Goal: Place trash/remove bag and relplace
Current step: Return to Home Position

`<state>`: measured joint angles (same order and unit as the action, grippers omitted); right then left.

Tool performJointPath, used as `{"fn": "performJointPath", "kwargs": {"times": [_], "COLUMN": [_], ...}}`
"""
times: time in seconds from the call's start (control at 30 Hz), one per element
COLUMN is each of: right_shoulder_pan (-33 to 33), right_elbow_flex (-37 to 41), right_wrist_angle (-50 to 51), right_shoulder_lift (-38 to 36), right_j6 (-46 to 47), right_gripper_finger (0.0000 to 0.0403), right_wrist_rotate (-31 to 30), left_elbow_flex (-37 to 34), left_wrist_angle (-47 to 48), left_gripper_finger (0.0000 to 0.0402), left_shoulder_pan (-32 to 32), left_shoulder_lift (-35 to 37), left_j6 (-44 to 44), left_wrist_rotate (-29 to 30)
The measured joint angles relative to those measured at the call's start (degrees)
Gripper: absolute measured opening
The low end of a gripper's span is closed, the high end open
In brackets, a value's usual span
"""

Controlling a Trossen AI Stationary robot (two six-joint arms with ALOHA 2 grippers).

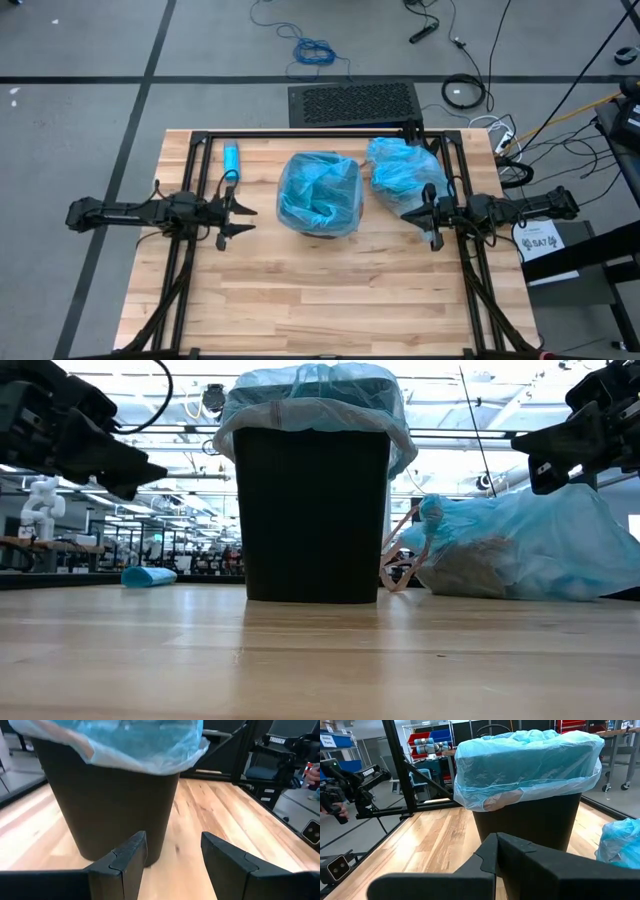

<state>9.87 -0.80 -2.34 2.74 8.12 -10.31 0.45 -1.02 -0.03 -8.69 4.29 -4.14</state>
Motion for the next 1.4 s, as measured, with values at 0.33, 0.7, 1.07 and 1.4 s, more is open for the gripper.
{"fn": "performJointPath", "kwargs": {"times": [0.33,0.7,1.07,1.4], "right_shoulder_pan": [0.0,0.0,0.0,0.0], "right_elbow_flex": [0.0,0.0,0.0,0.0], "right_wrist_angle": [0.0,0.0,0.0,0.0], "right_shoulder_lift": [0.0,0.0,0.0,0.0], "right_j6": [1.8,3.2,3.2,3.2], "right_gripper_finger": [0.0000,0.0000,0.0000,0.0000], "right_wrist_rotate": [0.2,0.2,0.1,0.1], "left_elbow_flex": [0.0,0.0,0.0,0.0], "left_wrist_angle": [0.0,0.0,0.0,0.0], "left_gripper_finger": [0.0191,0.0191,0.0191,0.0191], "left_shoulder_pan": [0.0,0.0,0.0,0.0], "left_shoulder_lift": [-2.6,-2.6,-2.6,-2.6], "left_j6": [1.3,1.3,1.3,1.3], "left_wrist_rotate": [0.1,0.3,0.3,0.3]}}
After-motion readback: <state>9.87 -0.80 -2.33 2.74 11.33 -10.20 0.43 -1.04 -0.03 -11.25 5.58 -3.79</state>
